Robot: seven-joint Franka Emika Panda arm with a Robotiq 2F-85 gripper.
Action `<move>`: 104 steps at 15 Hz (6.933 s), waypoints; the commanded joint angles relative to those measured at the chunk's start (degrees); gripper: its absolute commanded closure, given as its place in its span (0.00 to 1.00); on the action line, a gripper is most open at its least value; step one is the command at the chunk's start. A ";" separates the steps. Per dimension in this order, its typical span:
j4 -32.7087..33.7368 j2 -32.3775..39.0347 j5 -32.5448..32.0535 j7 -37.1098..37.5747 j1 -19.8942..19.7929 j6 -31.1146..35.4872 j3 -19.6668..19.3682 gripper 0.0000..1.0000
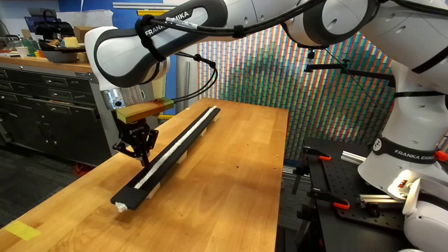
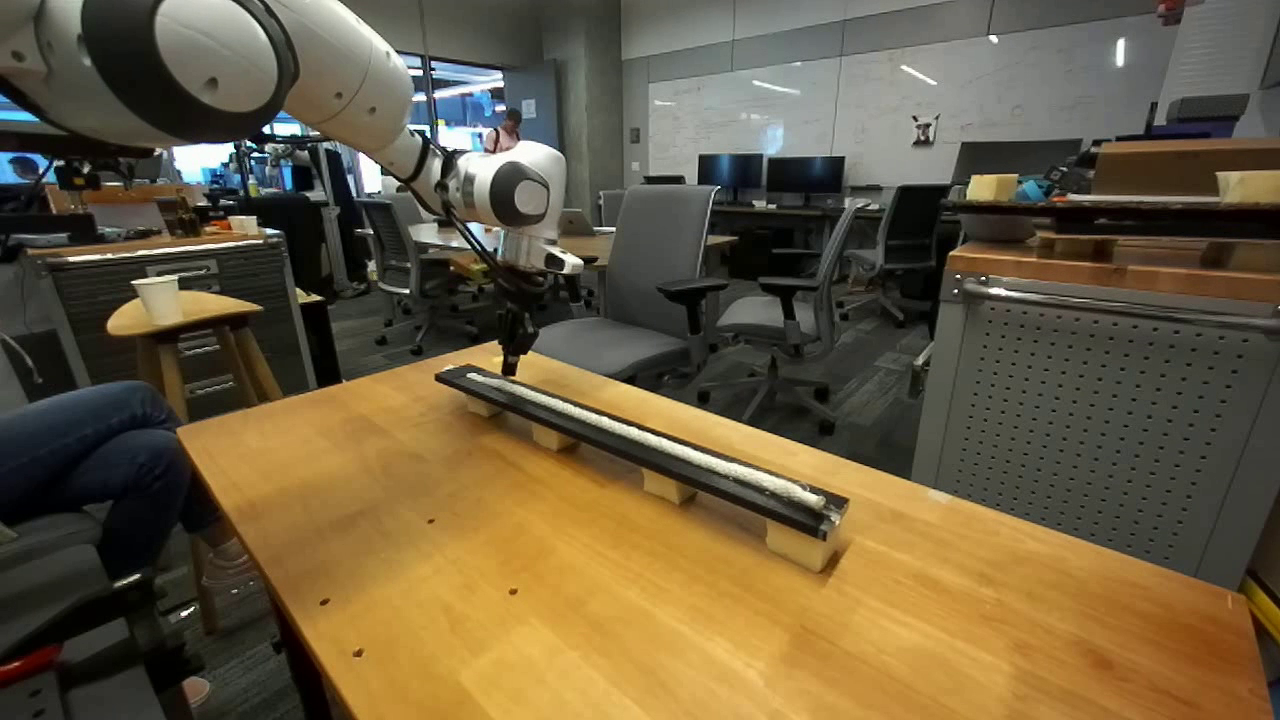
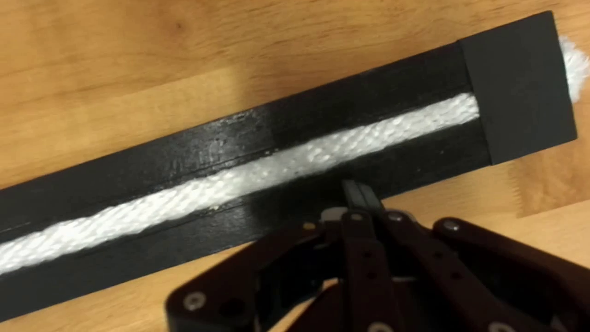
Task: Lay the white object along the black object and press down on it
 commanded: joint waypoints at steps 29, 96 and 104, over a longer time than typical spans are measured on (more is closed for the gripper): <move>-27.19 -15.24 -6.65 10.08 4.66 20.15 -3.09 1.00; -30.38 -16.40 -1.73 6.21 -1.58 22.00 -2.11 1.00; -31.33 -17.45 -1.07 6.72 -2.05 23.91 -2.42 1.00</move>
